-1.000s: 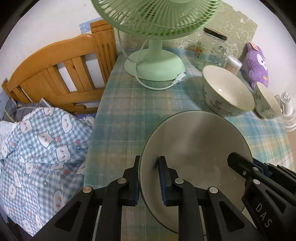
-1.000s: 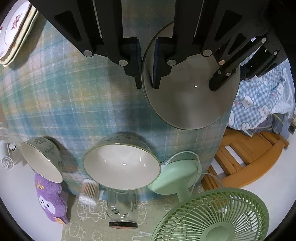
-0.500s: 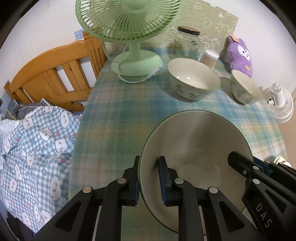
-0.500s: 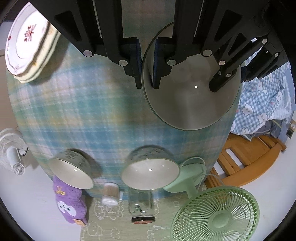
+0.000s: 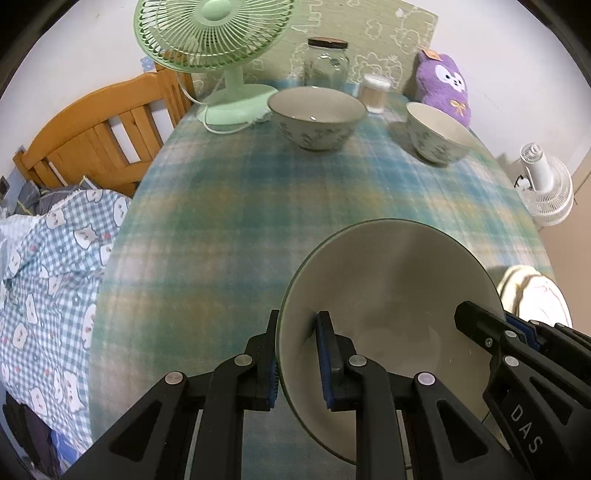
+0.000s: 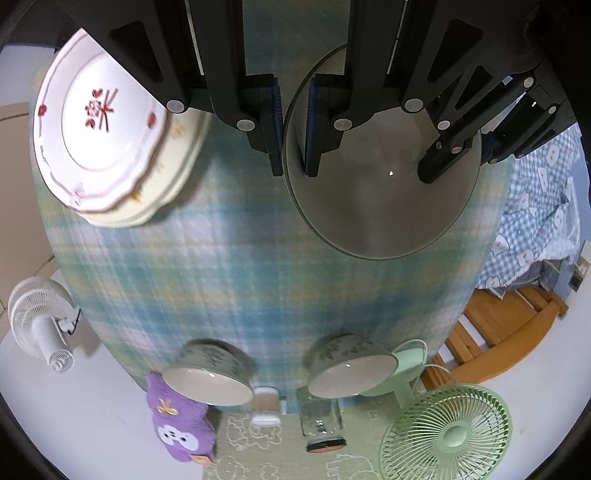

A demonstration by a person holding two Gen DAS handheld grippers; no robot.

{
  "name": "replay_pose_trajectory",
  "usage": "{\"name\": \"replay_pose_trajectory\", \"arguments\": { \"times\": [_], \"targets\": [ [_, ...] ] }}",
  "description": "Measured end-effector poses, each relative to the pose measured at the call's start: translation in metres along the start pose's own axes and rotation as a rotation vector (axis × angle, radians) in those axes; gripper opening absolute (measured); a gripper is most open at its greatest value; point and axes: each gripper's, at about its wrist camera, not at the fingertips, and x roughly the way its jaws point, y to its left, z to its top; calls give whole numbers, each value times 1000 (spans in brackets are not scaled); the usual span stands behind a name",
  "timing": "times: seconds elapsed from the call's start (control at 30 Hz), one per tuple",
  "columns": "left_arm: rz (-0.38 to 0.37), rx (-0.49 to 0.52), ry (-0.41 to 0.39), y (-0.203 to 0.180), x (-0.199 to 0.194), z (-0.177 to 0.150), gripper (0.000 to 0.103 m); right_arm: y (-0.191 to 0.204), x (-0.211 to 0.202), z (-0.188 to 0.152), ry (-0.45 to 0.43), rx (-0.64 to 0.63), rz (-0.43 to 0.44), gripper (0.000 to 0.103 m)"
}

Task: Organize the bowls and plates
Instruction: 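Lift and carry the beige bowl with both tools toward the plate stack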

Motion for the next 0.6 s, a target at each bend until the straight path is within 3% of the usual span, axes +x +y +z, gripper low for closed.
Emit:
{"name": "replay_pose_trajectory", "arguments": {
  "times": [0.6],
  "targets": [
    [34, -11, 5, -29, 2, -44, 15, -30, 5, -42, 23, -5, 28, 13]
  ]
}}
